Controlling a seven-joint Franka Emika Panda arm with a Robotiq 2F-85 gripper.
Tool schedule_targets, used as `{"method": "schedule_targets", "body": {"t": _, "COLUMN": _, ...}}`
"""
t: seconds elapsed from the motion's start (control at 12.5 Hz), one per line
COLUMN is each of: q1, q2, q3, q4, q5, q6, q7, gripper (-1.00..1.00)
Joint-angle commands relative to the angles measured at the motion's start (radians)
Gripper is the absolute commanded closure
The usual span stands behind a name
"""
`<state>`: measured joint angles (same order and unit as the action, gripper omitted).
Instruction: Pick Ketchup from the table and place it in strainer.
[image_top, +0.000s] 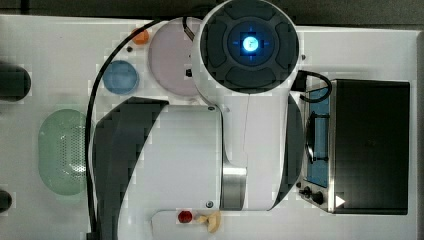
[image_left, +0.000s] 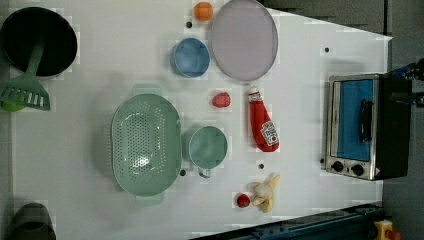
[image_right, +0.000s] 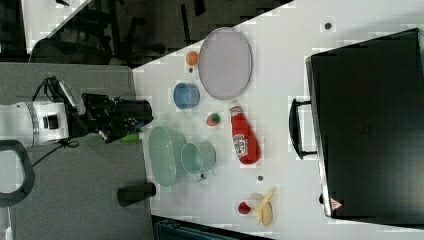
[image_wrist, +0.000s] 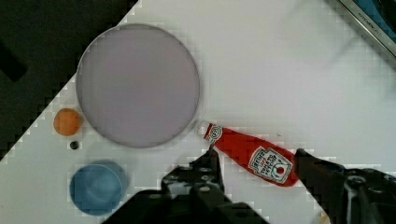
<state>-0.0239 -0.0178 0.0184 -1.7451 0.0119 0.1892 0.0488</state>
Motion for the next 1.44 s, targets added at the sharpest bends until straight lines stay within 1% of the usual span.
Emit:
{"method": "schedule_targets", "body": {"t": 0.08, "q1": -0.102, "q2": -0.168, "q3": 0.067, "q4": -0.073, "q5": 0.014, "q6": -0.148, "q7": -0.057, "gripper": -0.58}}
{"method": "schedule_targets", "body": {"t": 0.24, "q1": -0.101, "q2": -0.147, "q3": 0.072, "q4": -0.099, "q5": 0.014, "q6": -0.138, "q7": -0.071, "gripper": -0.99}}
{"method": "schedule_targets", "body": {"t": 0.4, "q1": -0.099, "q2": -0.116, "q3": 0.082, "q4": -0.146, "q5": 0.014, "q6": -0.123, "q7": -0.132, "gripper": -1.0}}
{"method": "schedule_targets", "body": {"t": 0.56, "q1": -0.098, "q2": -0.082, "q3": 0.094, "q4": -0.205, "q5": 0.014, "q6": -0.077, "q7": -0.262, "gripper": -1.0}}
{"method": "schedule_targets", "body": {"t": 0.8, "q1": -0.098, "q2": -0.03, "q3": 0.108, "q4": -0.296, "q5": 0.013, "q6": 0.02, "q7": -0.561, "gripper": -1.0}}
{"method": "schedule_targets", "body": {"t": 0.96, "q1": -0.097, "q2": -0.005, "q3": 0.115, "q4": -0.36, "q5": 0.013, "q6": 0.132, "q7": -0.789, "gripper": -1.0}}
{"method": "schedule_targets", "body": {"t": 1.12, "q1": -0.097, "q2": 0.011, "q3": 0.118, "q4": -0.428, "q5": 0.013, "q6": 0.273, "q7": -0.943, "gripper": -1.0}}
{"method": "schedule_targets", "body": {"t": 1.2, "q1": -0.097, "q2": 0.018, "q3": 0.119, "q4": -0.462, "q5": 0.013, "q6": 0.346, "q7": -0.979, "gripper": -1.0}}
{"method": "schedule_targets", "body": {"t": 1.44, "q1": -0.092, "q2": 0.045, "q3": 0.125, "q4": -0.568, "q5": 0.013, "q6": 0.546, "q7": -0.989, "gripper": -1.0}}
